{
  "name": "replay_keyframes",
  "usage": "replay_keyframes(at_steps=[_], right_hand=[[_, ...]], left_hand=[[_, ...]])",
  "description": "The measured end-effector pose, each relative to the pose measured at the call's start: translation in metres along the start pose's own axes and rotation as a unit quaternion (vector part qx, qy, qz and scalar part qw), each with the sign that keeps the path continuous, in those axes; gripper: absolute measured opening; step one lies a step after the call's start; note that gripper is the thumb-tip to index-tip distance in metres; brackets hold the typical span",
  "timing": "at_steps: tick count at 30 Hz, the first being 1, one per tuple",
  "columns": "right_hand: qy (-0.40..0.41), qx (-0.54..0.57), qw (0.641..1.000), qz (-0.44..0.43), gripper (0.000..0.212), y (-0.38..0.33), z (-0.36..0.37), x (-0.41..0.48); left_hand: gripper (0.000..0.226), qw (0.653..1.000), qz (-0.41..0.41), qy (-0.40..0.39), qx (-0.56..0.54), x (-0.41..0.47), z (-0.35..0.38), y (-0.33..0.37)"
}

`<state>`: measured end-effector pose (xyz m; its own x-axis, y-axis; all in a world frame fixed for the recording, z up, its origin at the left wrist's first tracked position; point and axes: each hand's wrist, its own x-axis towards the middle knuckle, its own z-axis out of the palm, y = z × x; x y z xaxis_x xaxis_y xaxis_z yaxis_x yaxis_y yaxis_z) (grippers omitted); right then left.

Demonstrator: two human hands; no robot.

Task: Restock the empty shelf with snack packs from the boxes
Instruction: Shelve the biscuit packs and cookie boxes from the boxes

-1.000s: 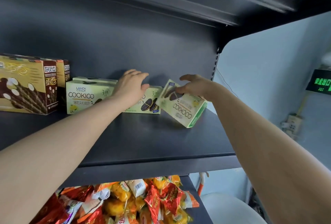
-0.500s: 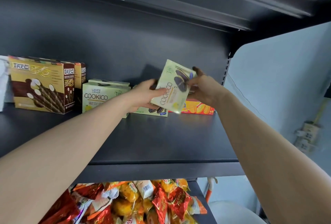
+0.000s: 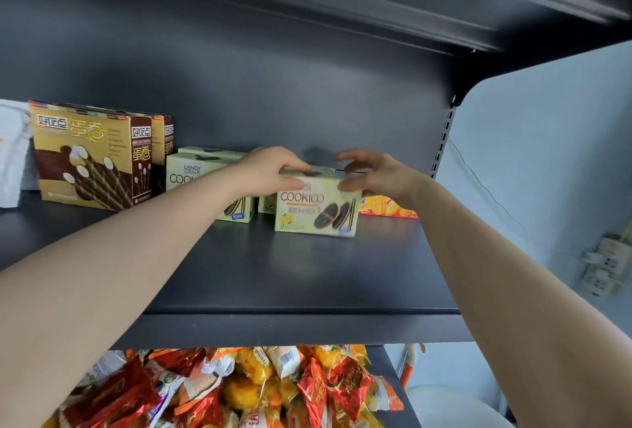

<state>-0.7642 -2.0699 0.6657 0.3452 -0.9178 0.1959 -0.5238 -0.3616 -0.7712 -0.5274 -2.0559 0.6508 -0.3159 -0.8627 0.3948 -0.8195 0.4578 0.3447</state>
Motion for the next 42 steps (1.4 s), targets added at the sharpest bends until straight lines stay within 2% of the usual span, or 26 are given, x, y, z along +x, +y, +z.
replay_keyframes(at_steps=[2,7,12,14,17,20,25,30,33,35,39,42], right_hand=[[-0.013,-0.048,0.999,0.011,0.048,0.005,0.005,0.001],[-0.020,-0.070,0.997,0.002,0.052,0.004,0.013,0.009],[-0.022,-0.166,0.986,-0.011,0.051,-0.002,0.017,0.023],[-0.014,-0.205,0.978,-0.028,0.050,-0.007,0.022,0.027],[-0.026,-0.232,0.972,-0.039,0.050,-0.013,0.031,0.032],[-0.045,-0.232,0.971,-0.047,0.052,-0.016,0.037,0.035],[-0.005,-0.304,0.951,-0.051,0.054,-0.016,0.041,0.037],[-0.005,-0.286,0.958,-0.039,0.057,-0.013,0.046,0.042],[-0.016,-0.217,0.976,-0.022,0.051,-0.013,0.040,0.048],[0.002,-0.185,0.983,-0.015,0.039,-0.016,0.038,0.051],[0.022,-0.162,0.986,-0.036,0.043,-0.022,0.049,0.062],[0.098,-0.155,0.983,-0.020,0.040,-0.015,0.045,0.077]], left_hand=[[0.048,0.998,0.014,0.005,0.058,-0.002,0.003,-0.003],[0.053,0.987,0.018,0.055,0.149,-0.007,-0.001,-0.009],[0.084,0.972,-0.042,0.048,0.225,-0.017,-0.004,-0.016],[0.090,0.963,-0.069,0.049,0.256,-0.021,-0.004,-0.021],[0.090,0.955,-0.113,0.040,0.272,-0.029,-0.004,-0.029],[0.091,0.948,-0.122,0.020,0.294,-0.035,-0.001,-0.033],[0.083,0.952,-0.117,0.021,0.280,-0.037,-0.001,-0.035],[0.084,0.960,-0.117,0.023,0.252,-0.040,-0.007,-0.038],[0.091,0.961,-0.121,0.024,0.247,-0.038,-0.012,-0.036],[0.096,0.957,-0.119,0.012,0.264,-0.035,-0.013,-0.036],[0.101,0.952,-0.121,-0.007,0.282,-0.025,-0.013,-0.037],[0.109,0.958,-0.119,-0.016,0.259,-0.015,-0.016,-0.029]])
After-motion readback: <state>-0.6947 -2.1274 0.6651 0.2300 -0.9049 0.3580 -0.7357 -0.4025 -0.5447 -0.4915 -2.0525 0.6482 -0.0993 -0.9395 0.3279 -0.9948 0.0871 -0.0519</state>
